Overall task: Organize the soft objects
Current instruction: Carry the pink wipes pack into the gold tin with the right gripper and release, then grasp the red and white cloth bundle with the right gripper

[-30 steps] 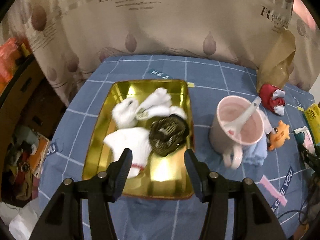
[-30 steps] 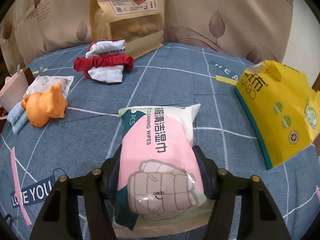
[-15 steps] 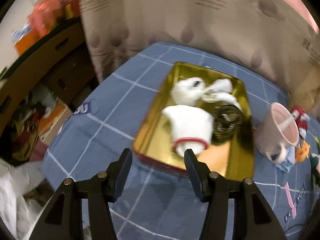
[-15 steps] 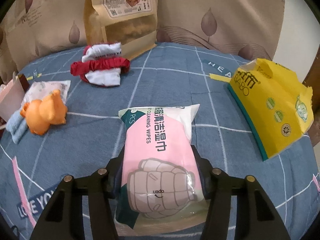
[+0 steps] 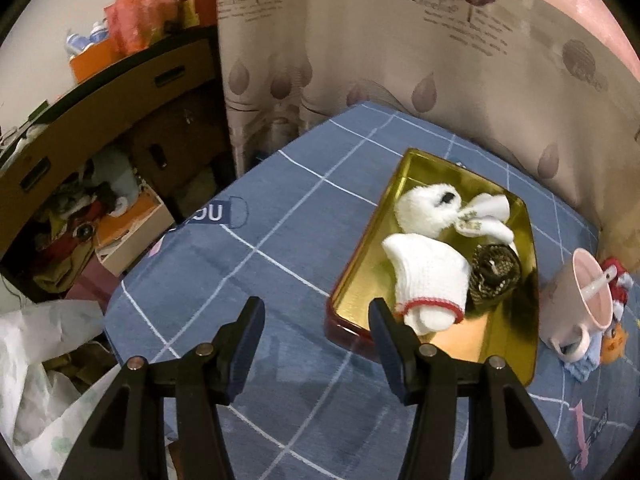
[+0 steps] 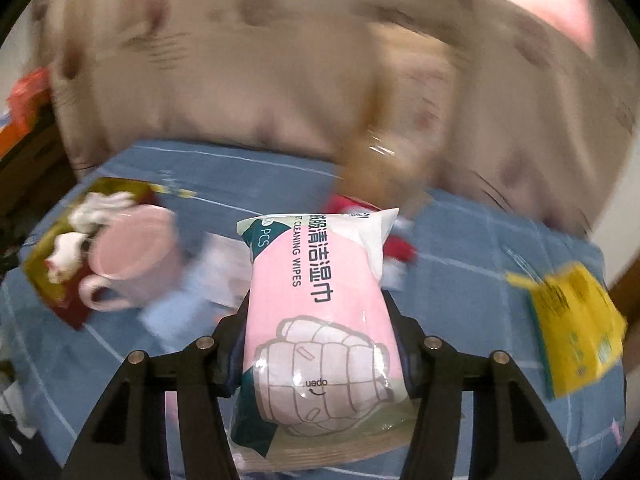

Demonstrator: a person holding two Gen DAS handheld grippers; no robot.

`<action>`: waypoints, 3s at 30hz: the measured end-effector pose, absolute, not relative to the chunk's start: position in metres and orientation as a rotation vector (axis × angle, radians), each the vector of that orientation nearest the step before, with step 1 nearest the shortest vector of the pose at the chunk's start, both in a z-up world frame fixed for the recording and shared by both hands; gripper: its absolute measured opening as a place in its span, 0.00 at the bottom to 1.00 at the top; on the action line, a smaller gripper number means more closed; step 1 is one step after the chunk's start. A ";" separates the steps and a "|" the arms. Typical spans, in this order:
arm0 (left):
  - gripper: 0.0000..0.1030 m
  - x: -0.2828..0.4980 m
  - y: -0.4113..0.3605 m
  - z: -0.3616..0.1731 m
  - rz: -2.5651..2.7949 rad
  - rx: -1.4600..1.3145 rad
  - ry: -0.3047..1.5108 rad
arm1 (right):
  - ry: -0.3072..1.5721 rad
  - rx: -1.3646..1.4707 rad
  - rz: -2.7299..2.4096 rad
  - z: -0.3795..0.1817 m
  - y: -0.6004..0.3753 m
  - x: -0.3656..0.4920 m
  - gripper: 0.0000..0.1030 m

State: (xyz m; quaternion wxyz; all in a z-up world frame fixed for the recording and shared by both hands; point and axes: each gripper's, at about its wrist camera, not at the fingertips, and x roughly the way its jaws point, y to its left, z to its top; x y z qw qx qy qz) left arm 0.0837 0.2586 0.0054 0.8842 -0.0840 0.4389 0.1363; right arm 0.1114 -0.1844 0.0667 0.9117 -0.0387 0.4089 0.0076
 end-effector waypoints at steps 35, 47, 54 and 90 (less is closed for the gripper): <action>0.54 0.074 0.313 0.010 0.444 -0.296 0.897 | 0.912 -0.326 0.456 0.012 0.132 0.197 0.52; 0.54 0.078 0.308 0.007 0.437 -0.279 0.907 | 0.918 -0.339 0.447 -0.001 0.140 0.195 0.72; 0.54 0.078 0.306 0.008 0.430 -0.267 0.904 | 0.856 -0.291 0.453 0.031 0.129 0.184 0.74; 0.54 0.083 0.272 0.004 0.353 -0.145 0.889 | 0.939 -0.016 -0.128 0.009 -0.230 0.200 0.92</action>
